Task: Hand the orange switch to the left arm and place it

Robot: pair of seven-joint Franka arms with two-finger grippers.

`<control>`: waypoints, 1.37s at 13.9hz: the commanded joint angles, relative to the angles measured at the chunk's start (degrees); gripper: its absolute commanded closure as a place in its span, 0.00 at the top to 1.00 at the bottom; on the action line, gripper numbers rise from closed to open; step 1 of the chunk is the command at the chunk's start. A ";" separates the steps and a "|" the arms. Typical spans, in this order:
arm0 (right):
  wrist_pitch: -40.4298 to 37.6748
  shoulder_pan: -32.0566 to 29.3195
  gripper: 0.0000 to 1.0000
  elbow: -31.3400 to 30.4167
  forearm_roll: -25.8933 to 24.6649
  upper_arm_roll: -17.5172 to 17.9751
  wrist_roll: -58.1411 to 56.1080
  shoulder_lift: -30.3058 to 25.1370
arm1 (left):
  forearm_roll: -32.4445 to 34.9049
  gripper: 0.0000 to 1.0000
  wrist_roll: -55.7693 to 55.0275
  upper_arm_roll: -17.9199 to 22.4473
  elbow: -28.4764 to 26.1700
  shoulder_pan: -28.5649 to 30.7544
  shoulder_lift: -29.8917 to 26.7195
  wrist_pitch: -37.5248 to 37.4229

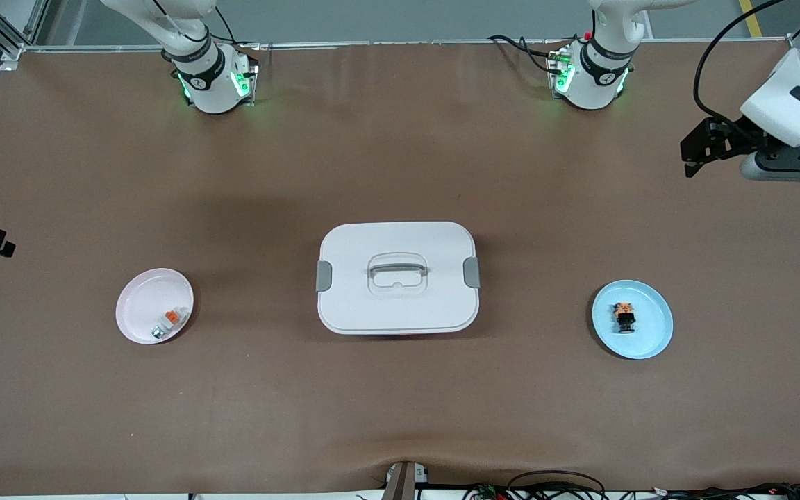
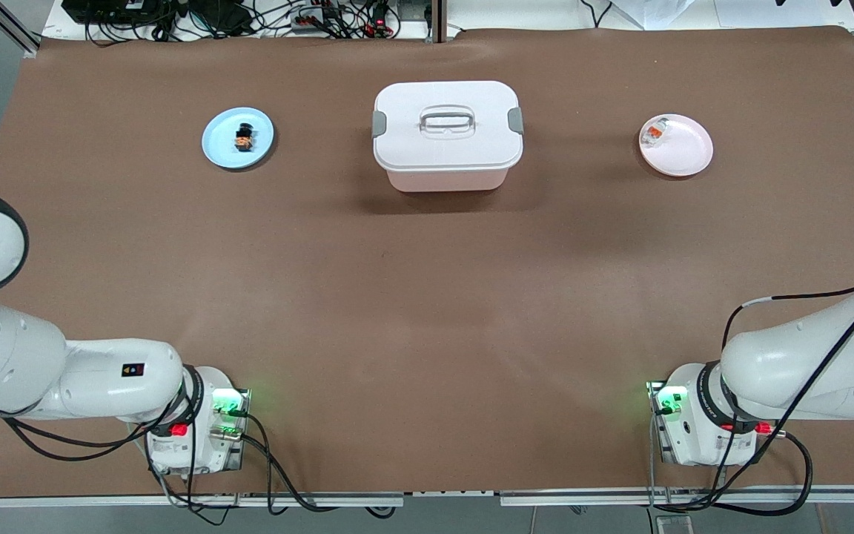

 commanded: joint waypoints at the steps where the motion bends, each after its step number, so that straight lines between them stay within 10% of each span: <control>1: -2.66 -0.70 1.00 -1.28 0.31 0.76 -0.65 -4.06 | -2.09 1.00 0.23 5.16 -4.38 -3.41 -3.98 0.05; 19: -4.60 0.97 1.00 -3.21 0.40 0.06 -0.74 -7.57 | -5.52 1.00 -2.49 5.86 -3.33 -0.43 -6.45 -1.00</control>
